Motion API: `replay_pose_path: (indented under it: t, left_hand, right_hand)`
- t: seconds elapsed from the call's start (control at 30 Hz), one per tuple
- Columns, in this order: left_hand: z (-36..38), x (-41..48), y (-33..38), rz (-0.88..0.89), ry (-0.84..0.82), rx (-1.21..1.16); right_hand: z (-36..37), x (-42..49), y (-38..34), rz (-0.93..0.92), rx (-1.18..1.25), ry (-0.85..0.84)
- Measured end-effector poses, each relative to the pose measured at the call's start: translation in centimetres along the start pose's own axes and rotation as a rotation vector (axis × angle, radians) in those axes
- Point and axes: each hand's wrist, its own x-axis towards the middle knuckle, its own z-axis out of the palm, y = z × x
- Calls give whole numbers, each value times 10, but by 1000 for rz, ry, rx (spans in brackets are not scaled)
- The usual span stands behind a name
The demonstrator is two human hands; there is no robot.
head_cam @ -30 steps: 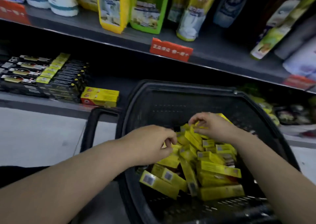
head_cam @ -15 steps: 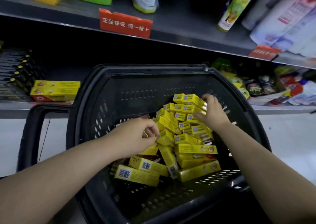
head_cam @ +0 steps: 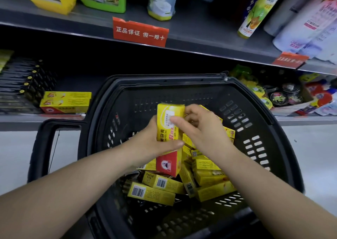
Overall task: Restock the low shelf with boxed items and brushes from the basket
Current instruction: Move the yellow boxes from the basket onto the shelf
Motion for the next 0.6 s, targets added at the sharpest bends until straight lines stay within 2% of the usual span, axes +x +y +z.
replay_pose_path:
  t: [0.1,0.13,0.2,0.27,0.33,0.4,0.53,0.6]
  left_hand:
    - [2,-2,-6,-201,66,-246]
    - [0,3,-6,-269,90,-353]
    - [-5,6,-9,-317,93,-451]
    - [-9,6,-10,-307,101,-417]
    - [-9,8,-9,-340,126,-496]
    - [-10,8,-9,-358,156,-539]
    - [-10,7,-16,-354,184,-496]
    - [-10,17,-12,-343,213,-469]
  right_hand:
    - [-5,17,18,139,182,-117]
    - [-13,24,32,182,147,-101]
    - [-30,37,75,274,-252,-46]
    - [-39,38,117,401,-618,-147]
    - [-35,33,142,493,-650,-286]
    - [-29,33,151,434,-690,-284]
    - [-23,41,127,164,-852,-170]
    - [-19,42,100,17,-746,-72]
